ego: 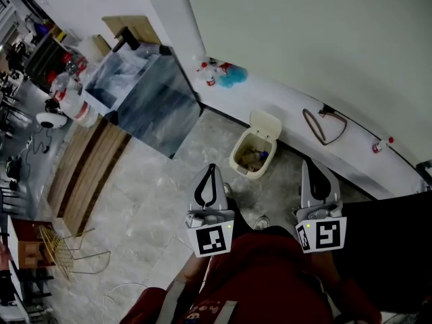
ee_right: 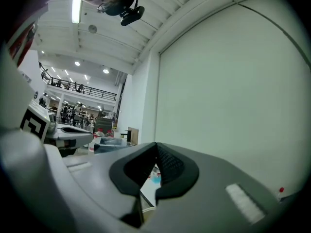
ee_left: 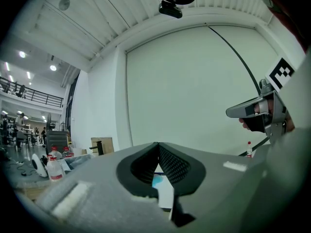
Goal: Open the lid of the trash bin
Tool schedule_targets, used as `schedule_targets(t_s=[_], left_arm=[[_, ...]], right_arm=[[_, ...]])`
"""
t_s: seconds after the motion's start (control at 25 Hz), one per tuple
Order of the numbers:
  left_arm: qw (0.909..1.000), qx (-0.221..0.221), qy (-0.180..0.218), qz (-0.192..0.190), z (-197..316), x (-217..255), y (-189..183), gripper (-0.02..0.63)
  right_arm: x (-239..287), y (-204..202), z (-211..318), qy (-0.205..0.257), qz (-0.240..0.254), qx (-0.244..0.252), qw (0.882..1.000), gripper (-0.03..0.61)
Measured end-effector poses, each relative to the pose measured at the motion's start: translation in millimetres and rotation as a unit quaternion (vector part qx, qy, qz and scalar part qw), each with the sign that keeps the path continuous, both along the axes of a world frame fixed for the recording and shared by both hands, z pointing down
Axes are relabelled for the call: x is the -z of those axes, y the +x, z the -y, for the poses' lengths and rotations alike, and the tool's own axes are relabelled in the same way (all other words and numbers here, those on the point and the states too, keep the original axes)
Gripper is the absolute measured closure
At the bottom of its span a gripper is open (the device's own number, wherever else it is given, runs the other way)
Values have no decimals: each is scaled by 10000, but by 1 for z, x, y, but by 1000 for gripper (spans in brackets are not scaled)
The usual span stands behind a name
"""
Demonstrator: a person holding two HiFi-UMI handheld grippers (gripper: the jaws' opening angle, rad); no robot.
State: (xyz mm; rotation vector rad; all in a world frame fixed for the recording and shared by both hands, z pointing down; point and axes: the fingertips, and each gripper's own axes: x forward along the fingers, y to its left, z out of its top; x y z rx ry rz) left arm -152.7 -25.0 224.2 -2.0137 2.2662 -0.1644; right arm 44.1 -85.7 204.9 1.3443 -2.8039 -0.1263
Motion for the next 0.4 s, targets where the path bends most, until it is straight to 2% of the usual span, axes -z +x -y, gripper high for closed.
schedule_targets(t_s=[0.4], left_arm=[[9999,-101,68,-85,-3,6,8,609]], right_arm=[[2,15,-1,80,-42,-124,9999,578]])
